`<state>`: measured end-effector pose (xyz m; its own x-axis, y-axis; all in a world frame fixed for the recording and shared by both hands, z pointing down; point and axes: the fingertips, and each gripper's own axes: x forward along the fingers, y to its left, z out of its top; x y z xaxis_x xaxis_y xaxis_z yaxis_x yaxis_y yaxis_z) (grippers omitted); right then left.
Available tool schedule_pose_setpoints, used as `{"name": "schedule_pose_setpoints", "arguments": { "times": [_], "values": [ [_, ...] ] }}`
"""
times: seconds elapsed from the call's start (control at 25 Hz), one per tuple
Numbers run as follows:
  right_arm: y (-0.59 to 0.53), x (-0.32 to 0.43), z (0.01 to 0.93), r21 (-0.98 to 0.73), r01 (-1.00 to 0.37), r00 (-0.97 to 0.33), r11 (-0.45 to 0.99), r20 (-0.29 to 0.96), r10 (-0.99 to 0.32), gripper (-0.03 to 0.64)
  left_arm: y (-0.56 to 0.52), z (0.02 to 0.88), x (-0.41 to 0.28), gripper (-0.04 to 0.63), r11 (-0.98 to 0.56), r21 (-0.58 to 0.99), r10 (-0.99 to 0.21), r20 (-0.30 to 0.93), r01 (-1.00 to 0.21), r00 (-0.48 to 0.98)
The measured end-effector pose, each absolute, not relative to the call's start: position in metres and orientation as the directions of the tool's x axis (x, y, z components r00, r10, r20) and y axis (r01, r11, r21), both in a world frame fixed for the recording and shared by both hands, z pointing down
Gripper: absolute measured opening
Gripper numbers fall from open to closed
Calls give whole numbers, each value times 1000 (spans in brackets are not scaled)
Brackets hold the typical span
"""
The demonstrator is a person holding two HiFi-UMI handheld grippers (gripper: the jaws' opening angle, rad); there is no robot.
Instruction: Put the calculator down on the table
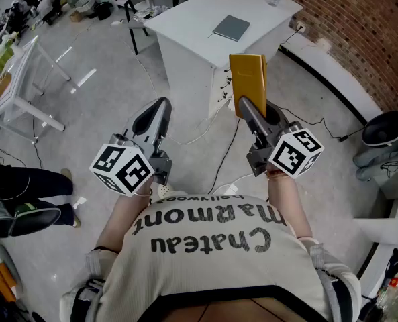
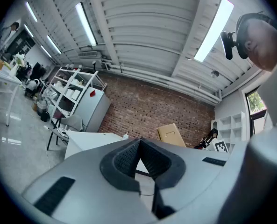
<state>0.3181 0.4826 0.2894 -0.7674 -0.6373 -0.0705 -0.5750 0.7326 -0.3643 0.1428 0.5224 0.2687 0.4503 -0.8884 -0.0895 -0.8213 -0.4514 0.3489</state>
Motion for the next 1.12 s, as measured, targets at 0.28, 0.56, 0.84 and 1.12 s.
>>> {"name": "schedule_pose_setpoints", "arguments": {
  "times": [0.28,0.56,0.84,1.12],
  "values": [
    [486,316,294,-357,-586,-767,727,-45,-641,91,523,272,142,2,-437,362,-893,-67,-823,445],
    [487,316,307,-340,-618,-752,709,-8,-659,92,524,283,141,2,-427,387,-895,-50,-817,444],
    [477,318,313,-411,-592,-752,693,-27,-659,92,511,292,141,2,-424,387,-895,-41,-819,444],
    [435,306,322,-431,-626,-725,650,14,-689,92,459,295,119,2,-423,402,-894,-41,-812,446]
  ]
}}
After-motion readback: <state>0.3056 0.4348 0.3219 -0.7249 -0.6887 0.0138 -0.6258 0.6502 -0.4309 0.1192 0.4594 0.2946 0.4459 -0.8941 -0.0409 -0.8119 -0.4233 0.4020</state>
